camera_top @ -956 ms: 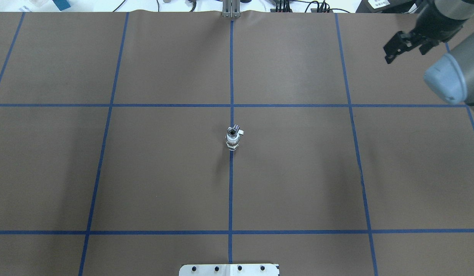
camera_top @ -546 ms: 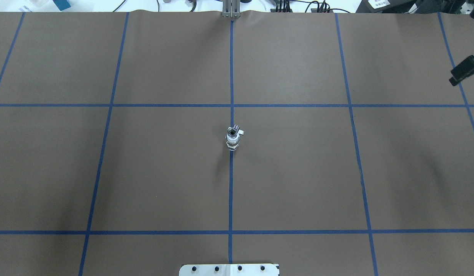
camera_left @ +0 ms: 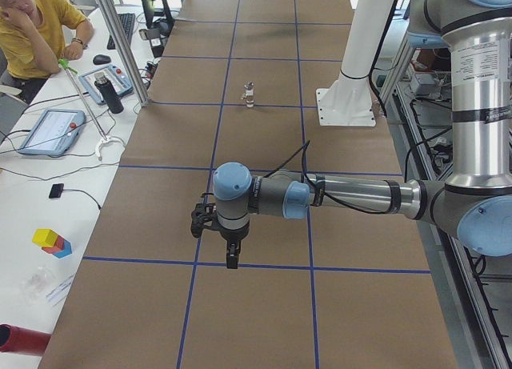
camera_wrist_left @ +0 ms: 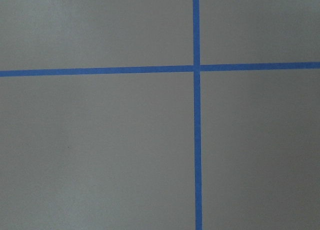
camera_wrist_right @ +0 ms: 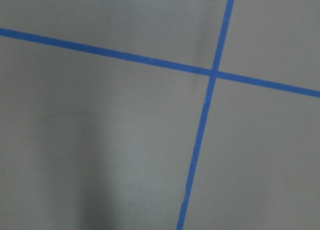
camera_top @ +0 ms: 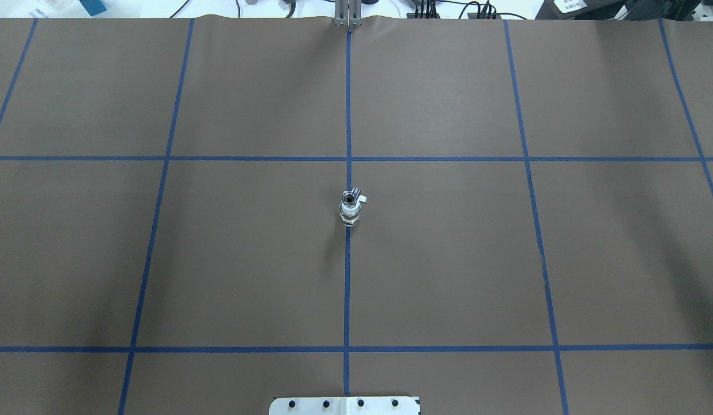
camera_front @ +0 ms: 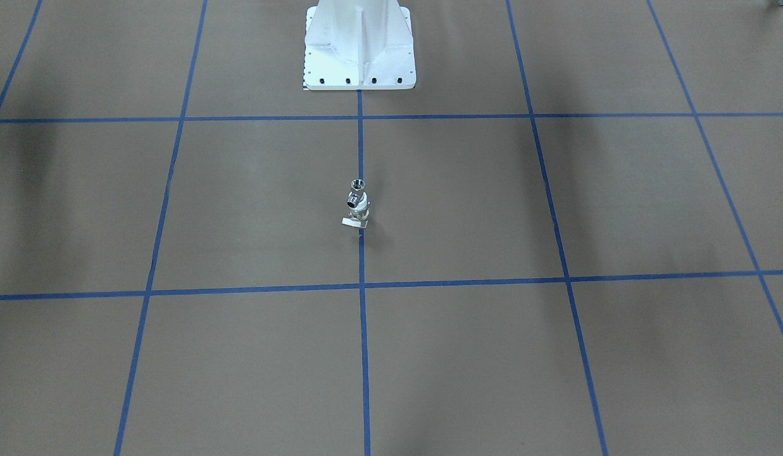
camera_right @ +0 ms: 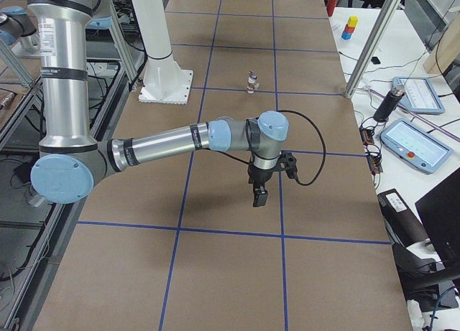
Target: Assemble PPR valve and pipe with both arms
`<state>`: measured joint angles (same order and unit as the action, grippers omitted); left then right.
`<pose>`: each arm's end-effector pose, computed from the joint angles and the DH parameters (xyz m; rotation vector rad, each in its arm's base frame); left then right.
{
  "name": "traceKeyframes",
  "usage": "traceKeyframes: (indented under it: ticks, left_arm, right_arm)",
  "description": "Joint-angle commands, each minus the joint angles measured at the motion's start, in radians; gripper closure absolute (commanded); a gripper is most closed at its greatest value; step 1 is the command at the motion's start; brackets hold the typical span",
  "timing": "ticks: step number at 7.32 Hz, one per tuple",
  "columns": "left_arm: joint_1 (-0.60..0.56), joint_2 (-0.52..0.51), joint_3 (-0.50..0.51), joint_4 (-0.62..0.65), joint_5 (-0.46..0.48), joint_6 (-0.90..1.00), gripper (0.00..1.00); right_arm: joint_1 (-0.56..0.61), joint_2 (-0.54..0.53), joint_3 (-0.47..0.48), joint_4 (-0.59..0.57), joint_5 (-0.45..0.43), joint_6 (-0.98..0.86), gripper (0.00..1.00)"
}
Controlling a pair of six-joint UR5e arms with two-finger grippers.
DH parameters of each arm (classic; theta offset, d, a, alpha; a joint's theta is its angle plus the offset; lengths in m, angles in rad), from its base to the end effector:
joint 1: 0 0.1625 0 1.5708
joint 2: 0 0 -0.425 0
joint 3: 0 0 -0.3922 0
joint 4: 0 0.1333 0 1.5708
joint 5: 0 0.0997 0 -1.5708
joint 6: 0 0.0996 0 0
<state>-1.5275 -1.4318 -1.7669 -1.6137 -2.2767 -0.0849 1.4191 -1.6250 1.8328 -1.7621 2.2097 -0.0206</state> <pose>-0.0496 -0.4420 0.6265 0.0504 0.7100 -0.0045 0.0033 -0.4676 0.5843 -0.0260 -0.6394 -0.1717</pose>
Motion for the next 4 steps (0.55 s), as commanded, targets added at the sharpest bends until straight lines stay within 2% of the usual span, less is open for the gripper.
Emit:
traceKeyframes:
  ticks: [1,4]
  left_arm:
    - [0.0,0.004,-0.009,0.0,-0.01,0.001,0.0]
    - [-0.002,0.011,-0.011,0.0,-0.009,0.001,0.0]
  right_arm:
    - [0.026,-0.094,-0.007,0.152,0.007,0.002,0.0]
    - [0.032,-0.124,-0.032,0.159,0.002,0.008,0.0]
